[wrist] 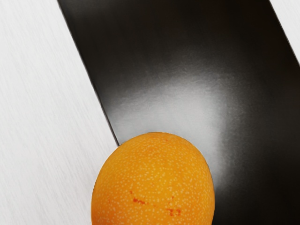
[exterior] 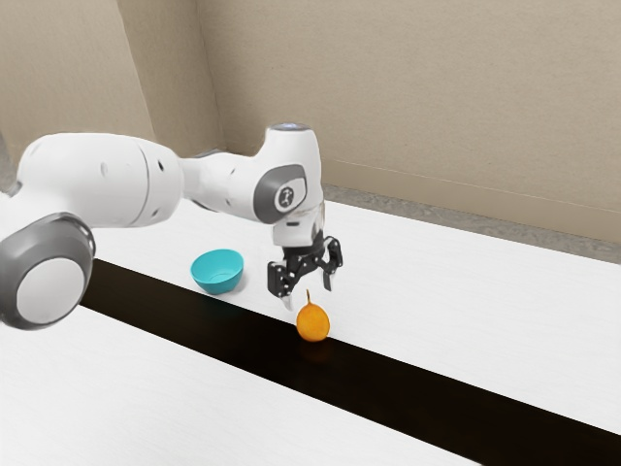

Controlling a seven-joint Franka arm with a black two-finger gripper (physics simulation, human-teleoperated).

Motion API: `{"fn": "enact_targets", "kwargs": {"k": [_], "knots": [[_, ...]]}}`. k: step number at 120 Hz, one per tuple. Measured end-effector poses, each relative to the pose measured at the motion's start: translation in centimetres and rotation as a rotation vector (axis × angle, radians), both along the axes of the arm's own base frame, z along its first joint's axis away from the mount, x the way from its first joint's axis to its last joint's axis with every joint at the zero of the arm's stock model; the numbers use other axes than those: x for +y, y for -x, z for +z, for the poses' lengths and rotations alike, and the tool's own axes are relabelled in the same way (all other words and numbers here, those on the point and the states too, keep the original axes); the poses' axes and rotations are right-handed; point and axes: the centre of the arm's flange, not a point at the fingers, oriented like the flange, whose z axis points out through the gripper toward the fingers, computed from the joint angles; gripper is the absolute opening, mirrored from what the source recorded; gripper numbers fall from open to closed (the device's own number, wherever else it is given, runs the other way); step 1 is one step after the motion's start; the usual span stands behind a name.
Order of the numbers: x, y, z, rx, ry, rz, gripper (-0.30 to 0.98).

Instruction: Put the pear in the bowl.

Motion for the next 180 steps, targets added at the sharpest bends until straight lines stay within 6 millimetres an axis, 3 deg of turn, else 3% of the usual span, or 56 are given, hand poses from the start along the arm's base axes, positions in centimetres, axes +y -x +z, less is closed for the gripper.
{"fn": "enact_targets", "kwargs": {"k": [27, 60, 68, 79, 96, 104, 112, 127, 139, 148, 163, 170, 180], "knots": [[-0.5, -0.7, -4.1, -0.031, 0.014, -0.073, 0.69], [-0.8, -0.8, -6.4, -0.043, 0.025, -0.133, 0.69], [-0.8, -0.8, -6.5, -0.046, 0.027, -0.144, 0.62], [-0.9, -0.9, -6.5, -0.051, 0.030, -0.158, 0.45], [-1.0, -1.0, -5.8, -0.068, 0.034, -0.180, 0.37], [-1.3, -1.0, -4.0, -0.095, 0.038, -0.194, 0.35], [-1.1, -1.0, -0.4, -0.141, 0.046, -0.199, 0.33], [3.4, 0.2, 8.1, -0.235, 0.045, -0.154, 0.28], [9.4, 1.4, 10.7, -0.251, 0.006, -0.086, 0.24], [14.0, 1.8, 11.3, -0.246, -0.021, -0.029, 0.22], [22.3, 2.5, 10.6, -0.214, -0.046, 0.080, 0.20], [23.6, 2.2, 9.6, -0.198, -0.054, 0.092, 0.19], [23.9, 1.2, 7.5, -0.169, -0.066, 0.084, 0.20]]}}
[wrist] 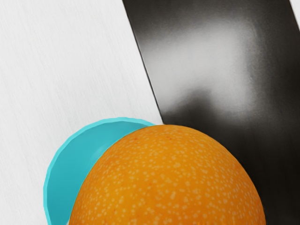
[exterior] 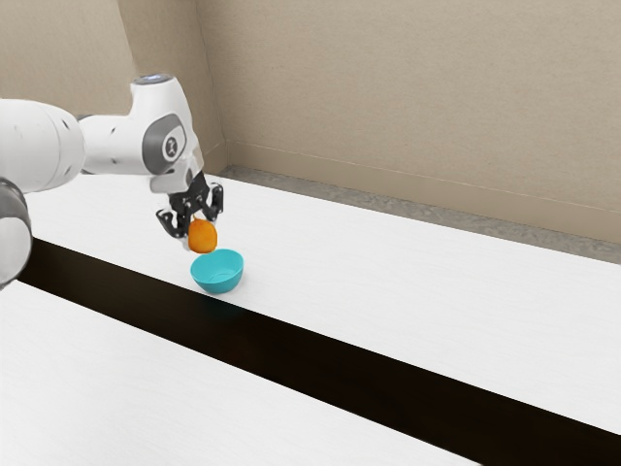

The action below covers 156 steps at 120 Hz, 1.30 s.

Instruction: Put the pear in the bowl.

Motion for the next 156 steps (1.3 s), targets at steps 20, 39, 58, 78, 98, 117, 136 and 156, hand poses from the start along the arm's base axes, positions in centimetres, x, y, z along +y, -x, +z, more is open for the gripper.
{"fn": "enact_targets", "kwargs": {"k": [20, 39, 58, 78, 98, 117, 136, 156], "knots": [[-0.2, -2.1, -4.1, 0.043, -0.019, -0.020, 0.21], [0.3, -2.6, -6.0, 0.066, -0.027, -0.021, 0.33], [0.3, -2.5, -6.3, 0.077, -0.032, -0.023, 0.52], [-0.8, -2.3, -2.5, 0.037, -0.019, -0.025, 0.61], [-5.6, 1.6, 7.8, 0.022, 0.024, -0.015, 0.65], [-10.2, 5.9, 15.8, 0.032, 0.011, 0.005, 0.67], [-12.8, 9.3, 22.1, -0.006, -0.006, 0.095, 0.68], [-15.6, 10.3, 22.9, 0.010, -0.015, 0.210, 0.68]]}}
